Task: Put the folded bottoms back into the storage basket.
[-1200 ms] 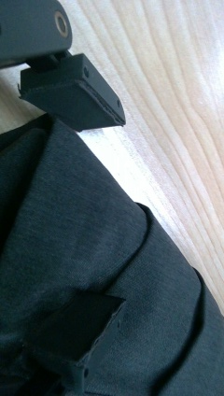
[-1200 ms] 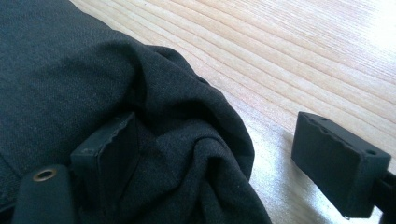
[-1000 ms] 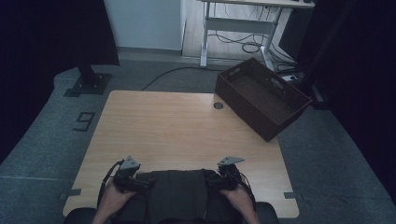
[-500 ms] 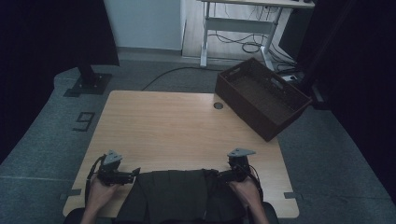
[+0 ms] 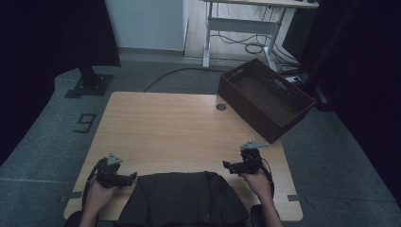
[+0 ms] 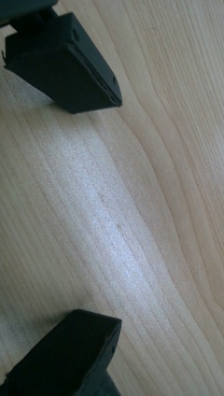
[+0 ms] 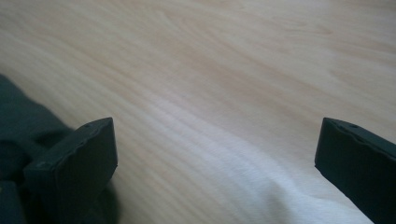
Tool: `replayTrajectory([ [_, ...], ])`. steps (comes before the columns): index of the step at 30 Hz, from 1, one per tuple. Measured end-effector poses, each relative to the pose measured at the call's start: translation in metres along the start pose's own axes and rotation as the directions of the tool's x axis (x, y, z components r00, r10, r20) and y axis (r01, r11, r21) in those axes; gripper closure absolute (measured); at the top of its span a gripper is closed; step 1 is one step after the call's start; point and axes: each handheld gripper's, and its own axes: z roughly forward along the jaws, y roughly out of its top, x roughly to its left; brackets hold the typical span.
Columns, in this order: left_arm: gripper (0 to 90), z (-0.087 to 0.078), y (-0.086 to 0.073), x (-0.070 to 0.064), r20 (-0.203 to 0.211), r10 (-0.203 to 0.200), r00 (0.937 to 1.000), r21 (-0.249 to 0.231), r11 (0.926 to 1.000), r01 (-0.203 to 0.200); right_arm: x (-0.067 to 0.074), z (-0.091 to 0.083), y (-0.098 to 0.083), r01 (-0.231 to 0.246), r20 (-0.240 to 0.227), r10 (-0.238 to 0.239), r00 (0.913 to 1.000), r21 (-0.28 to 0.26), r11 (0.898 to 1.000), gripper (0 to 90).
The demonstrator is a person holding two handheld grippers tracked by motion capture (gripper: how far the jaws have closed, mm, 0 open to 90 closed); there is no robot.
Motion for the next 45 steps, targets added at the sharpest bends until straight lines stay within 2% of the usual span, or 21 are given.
replayTrajectory([
  [13,0.0,0.001,0.000,-0.002,-0.010,-0.008,0.9999,-0.006,1.0000,0.008,-0.026,-0.005,0.026,0.015,0.054,-0.016,0.9984,0.010,1.000,0.0],
  [20,0.0,0.001,0.001,-0.002,-0.012,-0.011,0.9999,-0.006,0.9999,0.011,-0.041,-0.011,0.038,-0.007,0.101,0.006,0.9949,0.011,1.000,0.5],
  [31,0.0,0.002,0.001,-0.003,-0.014,-0.013,0.9998,-0.007,0.9999,0.013,-0.068,-0.021,0.052,-0.034,0.164,0.033,0.9859,0.003,0.999,1.0],
  [45,0.0,0.002,0.001,-0.003,-0.015,-0.014,0.9998,-0.007,0.9999,0.014,-0.092,-0.035,0.072,-0.043,0.241,0.049,0.9693,-0.030,0.999,1.0],
])
